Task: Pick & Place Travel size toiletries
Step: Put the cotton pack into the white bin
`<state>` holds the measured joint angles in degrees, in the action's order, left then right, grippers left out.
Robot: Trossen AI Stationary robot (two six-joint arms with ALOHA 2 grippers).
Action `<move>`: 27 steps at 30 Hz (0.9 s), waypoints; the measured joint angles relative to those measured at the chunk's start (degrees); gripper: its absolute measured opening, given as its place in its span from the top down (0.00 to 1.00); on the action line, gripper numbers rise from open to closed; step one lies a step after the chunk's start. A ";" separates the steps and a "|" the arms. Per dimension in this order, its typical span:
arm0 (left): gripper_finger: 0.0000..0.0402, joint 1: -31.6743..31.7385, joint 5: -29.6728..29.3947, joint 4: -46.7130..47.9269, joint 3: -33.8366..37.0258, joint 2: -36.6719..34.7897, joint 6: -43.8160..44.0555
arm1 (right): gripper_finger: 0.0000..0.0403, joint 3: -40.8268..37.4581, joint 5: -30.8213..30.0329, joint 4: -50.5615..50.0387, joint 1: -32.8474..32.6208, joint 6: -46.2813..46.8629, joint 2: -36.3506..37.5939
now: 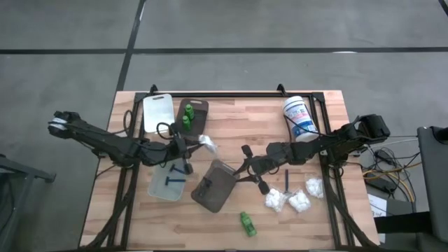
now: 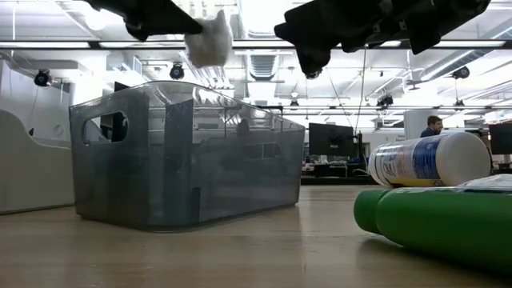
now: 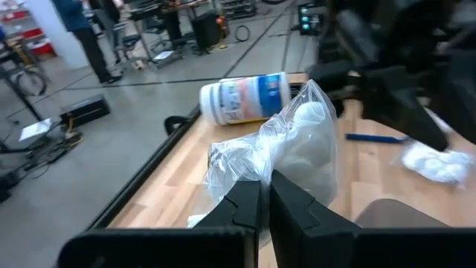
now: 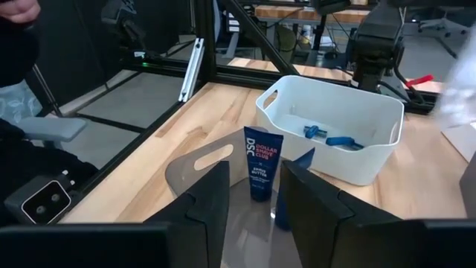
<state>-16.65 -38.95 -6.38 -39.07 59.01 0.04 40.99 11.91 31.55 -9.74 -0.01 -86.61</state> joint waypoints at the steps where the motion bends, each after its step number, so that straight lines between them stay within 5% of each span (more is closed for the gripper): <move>1: 0.96 0.55 -0.11 0.61 0.00 -0.51 0.20 | 0.73 0.01 0.01 0.00 0.00 0.00 0.00; 27: 0.96 24.60 0.71 19.44 -0.02 -10.97 7.36 | 0.92 0.02 0.05 -1.33 0.02 -0.15 -0.02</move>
<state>7.94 -38.24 13.07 -39.09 48.05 7.40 41.01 11.97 30.22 -9.72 -0.16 -86.63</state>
